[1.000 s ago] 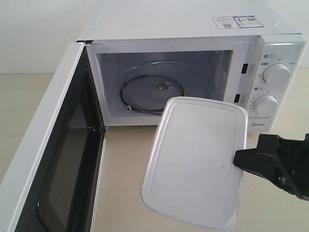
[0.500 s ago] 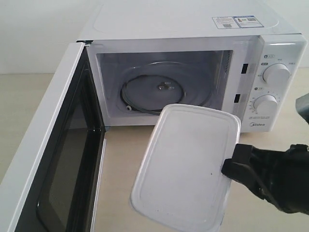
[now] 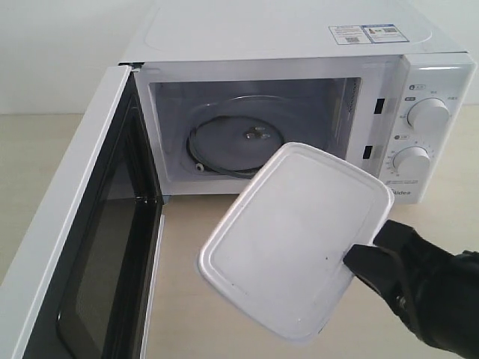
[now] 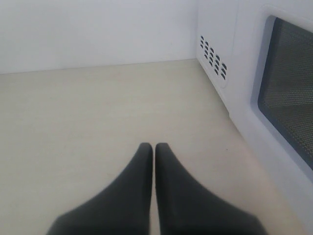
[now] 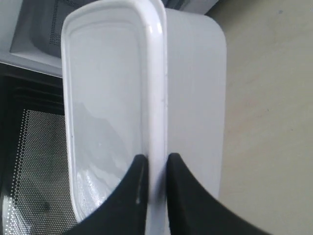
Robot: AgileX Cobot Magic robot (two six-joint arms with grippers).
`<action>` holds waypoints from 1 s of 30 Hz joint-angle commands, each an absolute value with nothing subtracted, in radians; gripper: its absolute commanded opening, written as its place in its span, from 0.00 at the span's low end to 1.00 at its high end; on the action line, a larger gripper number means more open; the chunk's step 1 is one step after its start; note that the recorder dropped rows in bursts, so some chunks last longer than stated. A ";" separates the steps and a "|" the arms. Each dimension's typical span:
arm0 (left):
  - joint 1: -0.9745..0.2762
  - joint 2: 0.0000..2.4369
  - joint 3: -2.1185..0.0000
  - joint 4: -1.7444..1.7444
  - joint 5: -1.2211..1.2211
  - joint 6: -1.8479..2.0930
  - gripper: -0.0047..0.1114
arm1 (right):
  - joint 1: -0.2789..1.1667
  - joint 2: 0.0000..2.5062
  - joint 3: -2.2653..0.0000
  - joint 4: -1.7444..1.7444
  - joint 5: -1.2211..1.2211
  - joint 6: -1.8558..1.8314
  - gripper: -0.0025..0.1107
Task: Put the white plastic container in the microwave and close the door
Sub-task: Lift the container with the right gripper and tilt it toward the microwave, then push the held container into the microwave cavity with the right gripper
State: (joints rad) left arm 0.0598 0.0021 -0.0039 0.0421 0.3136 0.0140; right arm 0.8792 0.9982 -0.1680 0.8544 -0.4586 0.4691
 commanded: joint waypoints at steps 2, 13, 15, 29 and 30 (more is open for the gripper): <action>0.064 0.000 0.000 0.033 0.314 0.017 0.07 | 0.883 1.078 -0.165 0.726 -0.580 0.633 0.02; 0.064 0.000 0.000 0.033 0.314 0.017 0.07 | 0.883 1.325 -0.281 0.685 -0.660 0.697 0.02; 0.064 0.000 0.000 0.033 0.314 0.017 0.07 | 0.883 1.363 -0.314 0.688 -0.678 0.704 0.02; 0.064 0.000 0.000 0.033 0.314 0.017 0.07 | 0.877 1.578 -0.493 0.848 -0.789 0.732 0.02; 0.064 0.000 0.000 0.033 0.314 0.017 0.07 | 0.877 1.587 -0.507 0.855 -0.795 0.732 0.02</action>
